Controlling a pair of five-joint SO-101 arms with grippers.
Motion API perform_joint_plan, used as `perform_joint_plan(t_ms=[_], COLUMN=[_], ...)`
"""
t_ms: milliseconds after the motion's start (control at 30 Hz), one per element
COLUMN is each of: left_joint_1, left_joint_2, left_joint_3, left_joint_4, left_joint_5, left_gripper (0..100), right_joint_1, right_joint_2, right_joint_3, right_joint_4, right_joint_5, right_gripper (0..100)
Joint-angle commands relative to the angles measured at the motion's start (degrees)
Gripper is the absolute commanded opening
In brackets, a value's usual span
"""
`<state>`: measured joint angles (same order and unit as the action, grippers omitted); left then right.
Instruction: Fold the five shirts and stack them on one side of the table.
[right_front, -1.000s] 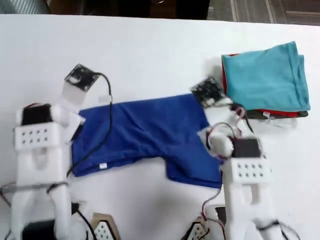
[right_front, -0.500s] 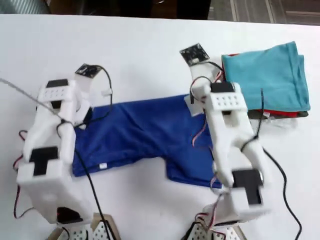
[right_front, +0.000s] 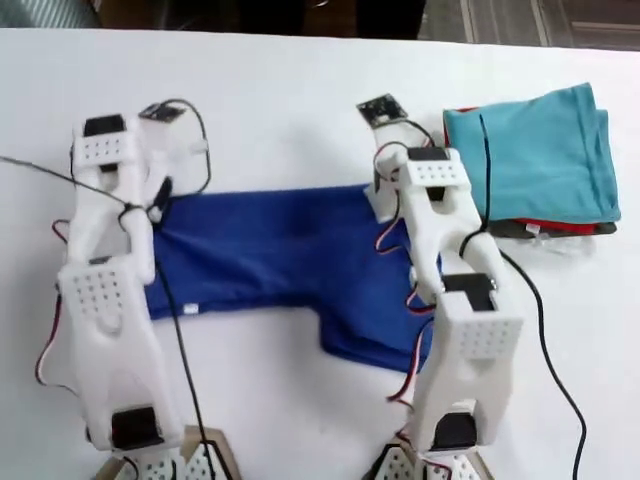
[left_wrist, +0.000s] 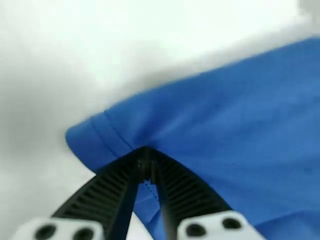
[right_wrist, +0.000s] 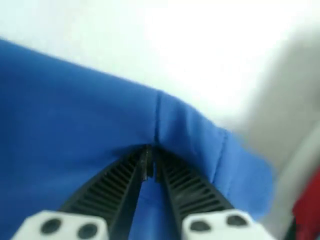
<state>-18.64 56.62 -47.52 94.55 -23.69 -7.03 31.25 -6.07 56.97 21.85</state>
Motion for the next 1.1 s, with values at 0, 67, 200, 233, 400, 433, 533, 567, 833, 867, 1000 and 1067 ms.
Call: perform_joint_plan(t_ms=[0,67,200,233,400,433,533,567,833,867,1000,1067], left_joint_1=[-0.9,-0.8,-0.7,-0.6,0.5,0.7,1.4,1.6,3.3,3.3,3.5,3.7], left_joint_2=[11.3,16.5,18.8,18.2,11.0,8.7,0.0,-3.2,-30.9,-33.7,-41.4,-43.3], left_joint_3=[-26.6,-35.0,-36.9,-36.9,-34.2,-32.0,-22.6,-18.5,15.5,20.4,41.5,50.8], left_joint_4=[5.9,7.6,7.8,7.8,8.1,8.1,8.1,8.1,6.6,4.7,-6.9,-12.9], left_joint_5=[-0.3,-0.3,-0.3,-0.3,0.0,0.0,0.0,-0.1,-1.8,-2.3,-2.5,-2.5], left_gripper=[2,2,2,2,2,2,2,2,3,3,3,3], right_joint_1=[3.1,4.0,4.0,3.7,1.0,0.2,-2.6,-3.5,-9.9,-10.4,-10.7,-10.8], right_joint_2=[2.2,3.3,1.5,0.7,-6.3,-8.1,-13.3,-15.2,-38.3,-41.6,-52.4,-55.5], right_joint_3=[-6.3,-7.6,-9.8,-10.0,-9.9,-9.8,-8.7,-7.5,23.3,29.0,48.6,55.6], right_joint_4=[-0.5,-0.2,6.5,8.3,12.6,13.5,17.5,18.9,12.5,10.1,0.2,-3.2], right_joint_5=[-0.3,-0.1,0.1,0.1,0.2,0.2,0.2,0.2,4.0,4.7,5.3,5.3], right_gripper=[2.0,2.0,2.0,2.0,2.0,2.0,2.0,2.0,2.1,2.1,2.0,2.0])
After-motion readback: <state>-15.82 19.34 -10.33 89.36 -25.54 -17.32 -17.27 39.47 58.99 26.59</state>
